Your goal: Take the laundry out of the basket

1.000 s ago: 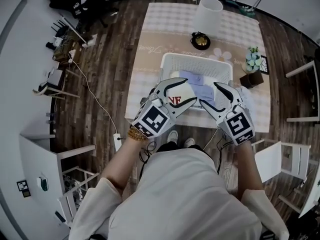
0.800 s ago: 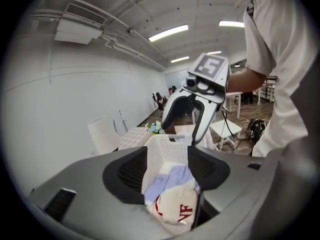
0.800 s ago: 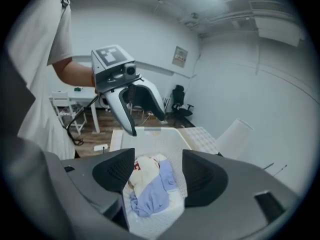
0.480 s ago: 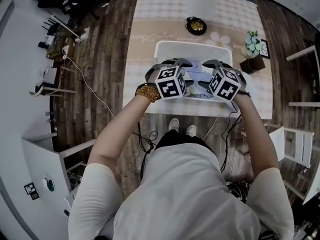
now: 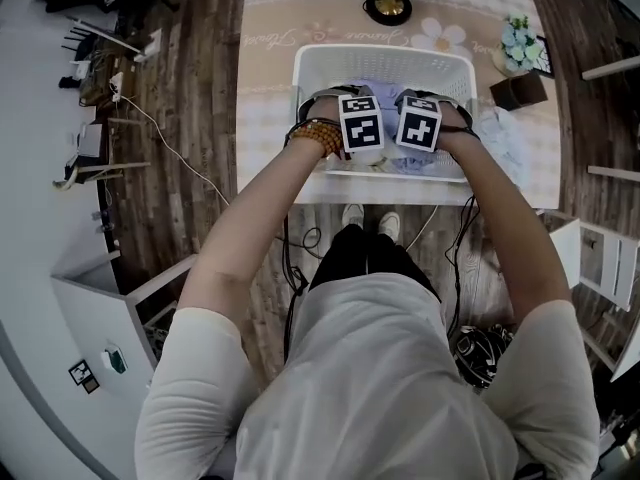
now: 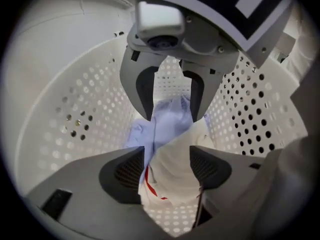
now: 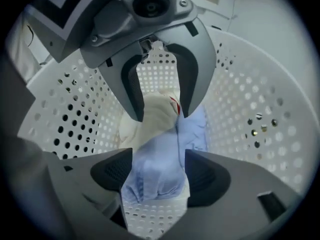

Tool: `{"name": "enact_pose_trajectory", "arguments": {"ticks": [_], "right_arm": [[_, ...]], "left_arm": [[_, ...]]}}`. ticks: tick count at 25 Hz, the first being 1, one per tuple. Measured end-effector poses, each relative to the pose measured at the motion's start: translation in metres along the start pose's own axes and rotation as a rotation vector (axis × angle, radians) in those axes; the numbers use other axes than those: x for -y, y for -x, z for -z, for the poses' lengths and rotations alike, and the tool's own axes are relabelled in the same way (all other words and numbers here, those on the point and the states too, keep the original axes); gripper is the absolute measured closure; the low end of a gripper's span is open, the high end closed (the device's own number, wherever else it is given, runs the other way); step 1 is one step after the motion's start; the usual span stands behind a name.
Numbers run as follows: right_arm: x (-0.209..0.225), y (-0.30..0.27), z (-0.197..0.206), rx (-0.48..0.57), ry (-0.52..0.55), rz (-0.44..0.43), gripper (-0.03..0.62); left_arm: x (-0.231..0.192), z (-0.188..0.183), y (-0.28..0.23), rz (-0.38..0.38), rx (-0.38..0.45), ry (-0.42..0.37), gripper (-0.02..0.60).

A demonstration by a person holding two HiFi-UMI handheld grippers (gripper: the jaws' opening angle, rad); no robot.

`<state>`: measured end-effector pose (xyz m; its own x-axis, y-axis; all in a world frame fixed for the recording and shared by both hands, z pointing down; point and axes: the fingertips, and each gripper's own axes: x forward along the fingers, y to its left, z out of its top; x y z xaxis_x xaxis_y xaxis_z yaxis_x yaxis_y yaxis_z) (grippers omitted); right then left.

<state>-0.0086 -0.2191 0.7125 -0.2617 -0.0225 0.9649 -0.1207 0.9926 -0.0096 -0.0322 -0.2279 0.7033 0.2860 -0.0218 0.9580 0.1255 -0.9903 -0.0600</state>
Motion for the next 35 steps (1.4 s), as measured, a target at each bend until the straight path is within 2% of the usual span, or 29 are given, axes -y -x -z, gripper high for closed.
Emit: {"name": "enact_pose_trajectory", "arguments": {"ticks": [2, 6, 13, 15, 17, 19, 21, 26, 31, 35], "right_arm": [[0.003, -0.021, 0.009, -0.029, 0.001, -0.006, 0.243], [0.004, -0.052, 0.021, -0.068, -0.013, -0.024, 0.237], [0.003, -0.075, 0.021, -0.078, 0.023, -0.027, 0.24], [0.003, -0.074, 0.02, -0.067, 0.025, -0.027, 0.273], [0.001, -0.072, 0.019, -0.064, 0.035, -0.028, 0.349], [0.0, -0.068, 0.018, -0.068, 0.05, -0.023, 0.409], [0.0, -0.059, 0.015, -0.063, 0.059, -0.013, 0.431], [-0.002, -0.023, 0.003, -0.042, 0.049, 0.015, 0.439], [0.021, 0.025, -0.008, -0.001, 0.02, 0.08, 0.442], [0.011, 0.066, -0.017, 0.031, 0.009, 0.098, 0.442]], "left_arm": [[0.004, 0.01, -0.021, 0.033, -0.036, 0.024, 0.25], [0.009, 0.023, -0.053, 0.053, -0.075, 0.012, 0.247], [0.007, 0.026, -0.076, 0.058, -0.06, 0.002, 0.249], [0.008, 0.027, -0.076, 0.071, -0.056, 0.002, 0.27], [0.01, 0.026, -0.074, 0.082, -0.059, -0.004, 0.333], [0.012, 0.025, -0.069, 0.089, -0.062, -0.009, 0.393], [0.014, 0.023, -0.06, 0.094, -0.065, -0.009, 0.455], [0.015, 0.015, -0.025, 0.098, -0.067, 0.004, 0.466], [-0.013, 0.001, 0.019, 0.037, -0.056, -0.014, 0.466], [-0.005, -0.013, 0.059, 0.028, -0.035, -0.023, 0.468]]}}
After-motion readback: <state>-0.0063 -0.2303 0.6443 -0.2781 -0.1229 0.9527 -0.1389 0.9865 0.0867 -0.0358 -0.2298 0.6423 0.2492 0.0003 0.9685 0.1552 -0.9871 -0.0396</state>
